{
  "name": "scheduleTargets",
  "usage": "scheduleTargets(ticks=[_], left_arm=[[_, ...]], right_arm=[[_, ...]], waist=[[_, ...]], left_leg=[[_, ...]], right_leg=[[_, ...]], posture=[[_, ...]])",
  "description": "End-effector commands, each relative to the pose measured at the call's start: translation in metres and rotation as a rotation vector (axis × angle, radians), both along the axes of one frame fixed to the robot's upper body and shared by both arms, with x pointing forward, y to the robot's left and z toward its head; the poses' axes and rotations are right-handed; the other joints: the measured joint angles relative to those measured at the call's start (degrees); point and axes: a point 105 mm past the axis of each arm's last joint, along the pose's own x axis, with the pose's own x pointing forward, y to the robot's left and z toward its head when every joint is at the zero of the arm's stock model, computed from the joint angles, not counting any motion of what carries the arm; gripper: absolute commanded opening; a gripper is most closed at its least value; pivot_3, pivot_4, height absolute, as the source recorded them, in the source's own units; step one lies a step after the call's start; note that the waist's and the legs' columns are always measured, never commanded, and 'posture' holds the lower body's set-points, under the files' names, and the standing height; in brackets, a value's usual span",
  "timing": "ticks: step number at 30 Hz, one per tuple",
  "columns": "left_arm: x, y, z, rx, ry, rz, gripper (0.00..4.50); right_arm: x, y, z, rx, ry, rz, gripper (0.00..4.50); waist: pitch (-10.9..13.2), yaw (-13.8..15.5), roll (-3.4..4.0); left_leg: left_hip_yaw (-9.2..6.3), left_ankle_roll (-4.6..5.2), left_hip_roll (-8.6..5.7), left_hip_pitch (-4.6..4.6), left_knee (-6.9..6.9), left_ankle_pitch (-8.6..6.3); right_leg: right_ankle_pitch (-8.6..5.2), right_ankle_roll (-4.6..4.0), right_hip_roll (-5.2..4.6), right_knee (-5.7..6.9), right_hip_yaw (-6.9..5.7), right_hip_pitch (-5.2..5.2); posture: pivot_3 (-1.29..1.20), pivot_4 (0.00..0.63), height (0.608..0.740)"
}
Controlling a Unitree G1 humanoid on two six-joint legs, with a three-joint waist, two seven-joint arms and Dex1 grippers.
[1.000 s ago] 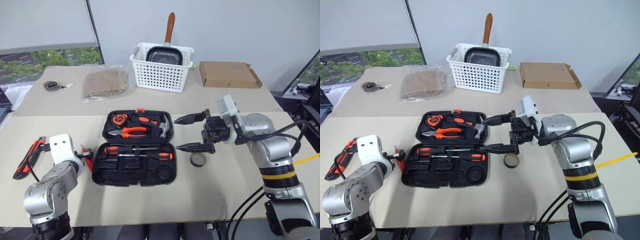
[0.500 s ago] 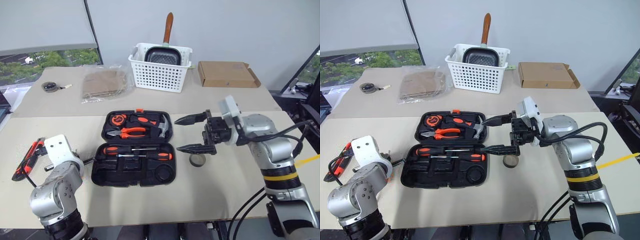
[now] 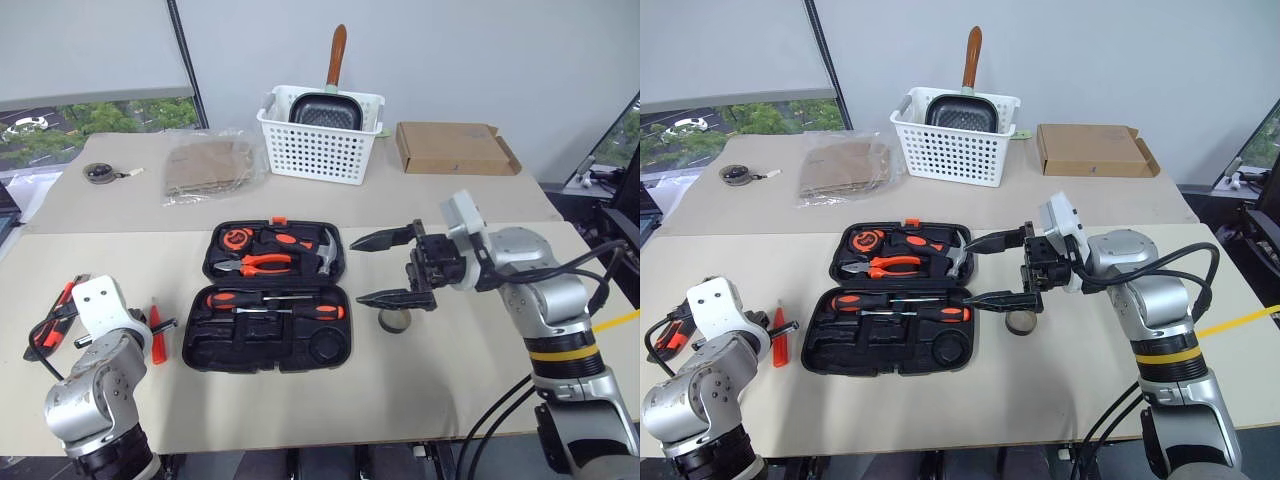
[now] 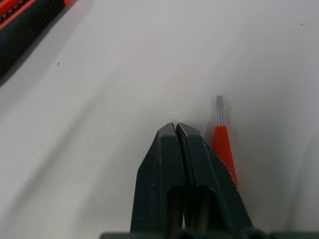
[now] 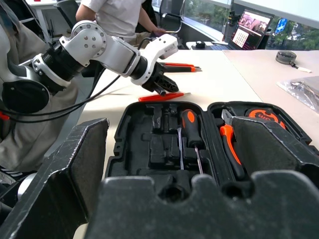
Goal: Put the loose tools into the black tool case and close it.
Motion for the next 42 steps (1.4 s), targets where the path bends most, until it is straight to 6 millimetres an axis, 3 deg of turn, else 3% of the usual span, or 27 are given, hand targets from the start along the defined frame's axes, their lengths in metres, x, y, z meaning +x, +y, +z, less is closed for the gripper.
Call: scheduleTargets(ticks=[1,6,9,12,13,21,25,31,33,36,38,42], left_arm=[[0.000,-0.008,0.037,0.015,-0.184,-0.054,0.12],[-0.013,-0.007,0.057,0.048,-0.253,-0.052,1.98],[-0.025,-0.012,0.048,0.059,-0.181,-0.066,2.90],[-0.037,-0.015,0.024,0.030,-0.067,-0.039,4.19],[-0.039,-0.017,0.018,0.008,-0.044,-0.023,4.39],[-0.053,-0.032,-0.015,-0.068,0.074,-0.007,4.39],[-0.054,-0.029,-0.021,-0.069,0.078,-0.012,3.35],[-0.053,-0.023,-0.023,-0.083,0.041,0.020,0.97],[-0.050,-0.022,-0.018,-0.069,-0.005,0.005,0.44],[-0.031,-0.026,0.016,0.058,-0.172,-0.193,0.44],[-0.026,-0.029,0.027,0.137,-0.220,-0.297,0.44],[-0.017,-0.053,0.059,0.230,-0.372,-0.707,0.44]], right_arm=[[-0.003,-0.002,0.011,0.026,-0.035,0.004,4.50],[-0.004,-0.004,0.009,0.021,-0.031,0.007,4.50],[-0.003,-0.004,0.009,0.018,-0.031,0.008,4.50],[-0.002,-0.003,0.010,0.019,-0.033,0.013,4.50],[-0.002,-0.003,0.010,0.019,-0.033,0.014,4.50],[-0.001,-0.004,0.011,0.012,-0.034,0.017,4.50],[-0.001,-0.004,0.012,0.007,-0.034,0.020,4.50],[-0.002,-0.007,0.012,0.001,-0.029,0.019,4.50],[-0.002,-0.006,0.011,0.001,-0.028,0.019,4.50],[-0.003,-0.007,0.012,0.011,-0.017,0.014,4.50],[-0.004,-0.008,0.012,0.008,-0.014,0.009,4.50],[-0.006,-0.015,0.009,0.007,0.005,-0.021,4.50]], waist=[[0.04,0.07,-0.09],[0.04,0.09,-0.18],[0.04,-0.01,-0.18],[0.04,-0.08,-0.18],[0.05,-0.08,-0.19],[0.06,0.20,-0.22],[0.05,0.11,-0.19],[0.05,0.89,-0.18],[0.05,0.98,-0.18],[0.05,1.06,-0.19],[0.06,1.00,-0.20],[0.06,0.96,-0.19]], left_leg=[[0.00,0.01,0.00,-0.01,0.00,0.00],[0.00,0.07,-0.01,-0.05,-0.01,-0.04],[0.01,0.08,-0.01,-0.05,-0.02,-0.04],[0.01,0.08,-0.01,-0.04,-0.01,-0.03],[0.01,0.08,-0.01,-0.03,0.00,-0.03],[-0.04,0.03,-0.01,-0.01,0.05,-0.02],[-0.03,0.05,-0.01,-0.01,0.01,-0.02],[-0.04,0.05,-0.01,-0.01,0.05,-0.03],[-0.04,0.05,-0.02,0.00,0.05,-0.04],[-0.05,0.03,0.00,-0.01,0.04,-0.04],[-0.07,-0.01,0.05,-0.04,0.04,-0.02],[-0.04,-0.01,0.07,-0.07,-0.03,-0.03]], right_leg=[[0.01,-0.01,-0.01,-0.03,0.00,0.00],[0.10,-0.16,-0.06,-0.10,0.00,0.01],[0.10,-0.15,-0.03,-0.10,-0.01,0.01],[0.00,0.00,0.02,-0.08,0.00,0.02],[-0.06,0.11,0.02,-0.07,0.00,0.03],[-0.07,0.21,0.03,-0.05,0.00,0.06],[-0.08,0.17,0.03,-0.06,0.03,0.03],[-0.08,0.18,-0.04,-0.07,0.02,0.04],[-0.08,0.19,-0.05,-0.08,0.02,0.03],[-0.09,0.17,-0.04,-0.04,-0.01,0.00],[-0.14,0.00,0.03,-0.01,-0.16,-0.07],[-0.23,-0.21,-0.07,-0.08,-0.18,-0.11]], posture=[[0.00,0.150,0.700],[0.00,0.150,0.700],[0.00,0.150,0.700],[0.00,0.150,0.700],[0.00,0.150,0.700],[0.00,0.150,0.700],[0.00,0.150,0.700],[0.00,0.150,0.700],[0.00,0.150,0.700],[0.00,0.150,0.700],[0.00,0.150,0.700],[0.00,0.150,0.700]])
